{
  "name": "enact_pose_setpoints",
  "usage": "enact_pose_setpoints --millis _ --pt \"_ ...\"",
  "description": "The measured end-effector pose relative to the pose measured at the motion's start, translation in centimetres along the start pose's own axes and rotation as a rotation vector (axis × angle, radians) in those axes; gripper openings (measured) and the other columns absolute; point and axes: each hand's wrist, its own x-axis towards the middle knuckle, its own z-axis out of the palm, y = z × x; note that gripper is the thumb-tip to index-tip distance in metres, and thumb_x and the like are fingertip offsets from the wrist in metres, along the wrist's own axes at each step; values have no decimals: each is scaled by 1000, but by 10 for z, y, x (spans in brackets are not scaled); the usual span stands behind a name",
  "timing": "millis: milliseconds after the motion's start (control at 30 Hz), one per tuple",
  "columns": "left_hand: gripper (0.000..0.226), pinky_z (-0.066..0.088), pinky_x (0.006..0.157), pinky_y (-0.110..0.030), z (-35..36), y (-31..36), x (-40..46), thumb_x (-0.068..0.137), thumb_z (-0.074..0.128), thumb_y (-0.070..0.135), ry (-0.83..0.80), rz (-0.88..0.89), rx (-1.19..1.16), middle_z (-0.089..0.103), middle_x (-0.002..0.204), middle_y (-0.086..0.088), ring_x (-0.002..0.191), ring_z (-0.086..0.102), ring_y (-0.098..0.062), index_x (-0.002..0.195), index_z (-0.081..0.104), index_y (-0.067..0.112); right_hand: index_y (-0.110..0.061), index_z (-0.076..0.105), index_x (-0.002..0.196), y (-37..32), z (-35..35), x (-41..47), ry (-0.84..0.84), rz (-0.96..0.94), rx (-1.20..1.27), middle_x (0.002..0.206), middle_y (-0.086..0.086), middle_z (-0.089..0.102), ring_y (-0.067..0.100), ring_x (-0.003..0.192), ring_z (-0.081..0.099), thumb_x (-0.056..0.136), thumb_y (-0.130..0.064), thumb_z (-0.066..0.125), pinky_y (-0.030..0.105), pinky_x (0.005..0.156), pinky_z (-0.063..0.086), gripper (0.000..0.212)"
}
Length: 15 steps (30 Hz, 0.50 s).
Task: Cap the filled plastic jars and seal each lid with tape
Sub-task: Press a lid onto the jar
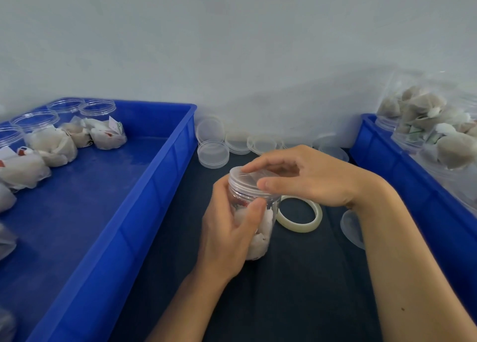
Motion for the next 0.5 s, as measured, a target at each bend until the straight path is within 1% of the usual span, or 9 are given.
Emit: enact_pose_setpoints --millis 100,200,233,267,333,367,400,433,500 --pt "40 53 85 -17 -2 1 0 94 62 53 -38 0 16 72 120 16 112 70 -7 130 59 39 -41 73 130 3 -4 -4 -41 -3 47 129 -19 73 2 123 66 104 -28 68 38 110 50 29" --pt "35 55 84 -20 -5 3 1 96 58 55 -96 -50 -61 75 115 10 108 72 -12 124 65 34 -34 71 134 8 -9 -8 -74 -18 65 133 -16 72 5 126 65 105 -25 65 34 109 48 31" --pt "37 56 87 -25 -5 4 1 97 56 55 -123 -74 -109 75 115 6 108 72 -15 123 67 32 -31 70 136 10 -10 -9 -88 -23 82 134 -14 71 8 127 65 106 -24 64 34 110 48 32" --pt "41 57 92 -33 -5 4 2 99 55 56 -158 -99 -163 75 117 0 111 72 -20 124 69 27 -27 68 139 12 -11 -10 -101 -29 106 135 -12 71 10 128 65 106 -24 63 35 111 49 33" --pt "51 55 101 -52 -5 4 3 101 53 56 -238 -141 -273 74 121 -12 116 70 -32 128 70 15 -21 64 143 16 -12 -13 -120 -43 160 138 -7 70 14 131 64 103 -24 61 37 114 49 40" --pt "56 53 103 -56 -5 4 4 102 53 57 -275 -163 -331 73 121 -16 116 69 -35 128 69 10 -19 62 144 18 -13 -14 -128 -49 179 140 -5 69 16 132 64 102 -23 60 38 116 48 42" --pt "62 52 103 -56 -5 5 4 101 56 60 -304 -194 -393 73 122 -21 116 68 -36 129 69 6 -17 61 145 19 -14 -15 -136 -53 191 141 -3 69 17 134 63 102 -23 59 40 117 47 43" --pt "69 53 102 -54 -5 7 4 98 59 64 -329 -232 -458 72 122 -23 115 68 -36 130 68 3 -16 60 146 20 -15 -15 -142 -57 199 143 -1 68 19 135 62 103 -22 58 42 118 47 44" --pt "76 55 98 -44 -5 8 5 94 64 68 -373 -283 -561 72 122 -23 114 69 -33 132 68 3 -16 61 146 21 -16 -16 -145 -57 203 143 0 68 21 135 62 103 -22 57 44 118 46 43"
